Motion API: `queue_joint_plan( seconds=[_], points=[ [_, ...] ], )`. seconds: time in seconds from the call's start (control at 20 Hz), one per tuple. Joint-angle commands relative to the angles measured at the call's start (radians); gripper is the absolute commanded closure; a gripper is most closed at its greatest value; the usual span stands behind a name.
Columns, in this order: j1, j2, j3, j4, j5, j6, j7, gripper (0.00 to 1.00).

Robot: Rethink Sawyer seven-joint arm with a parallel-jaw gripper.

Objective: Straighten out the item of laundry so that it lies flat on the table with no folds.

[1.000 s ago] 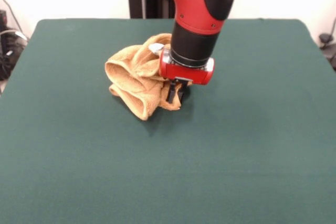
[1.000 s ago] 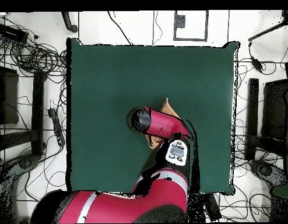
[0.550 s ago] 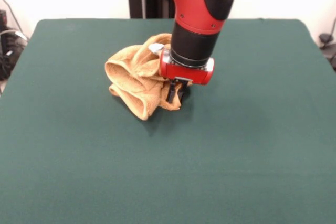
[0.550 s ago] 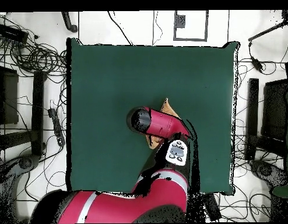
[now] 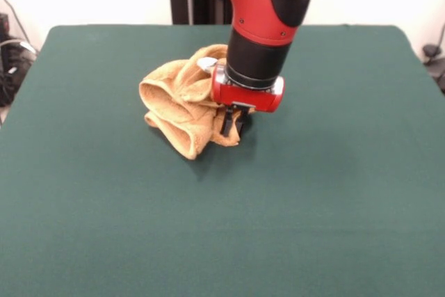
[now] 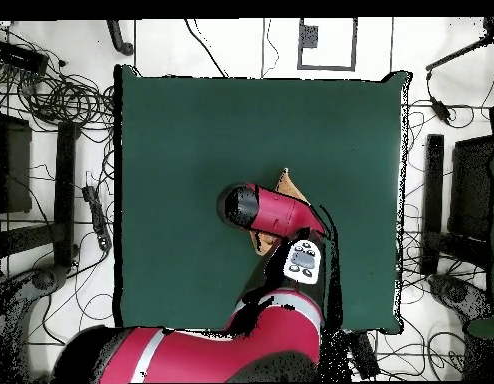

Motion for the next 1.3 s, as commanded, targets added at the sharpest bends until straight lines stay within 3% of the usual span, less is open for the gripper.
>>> queue_joint_plan(
  seconds=[0.05,1.3],
  points=[
    [0.049,0.022,0.073,0.034,0.068,0.064,0.274,1.0],
    [0.161,0.107,0.012,-0.091,0.266,0.131,0.411,1.0]
  ],
)
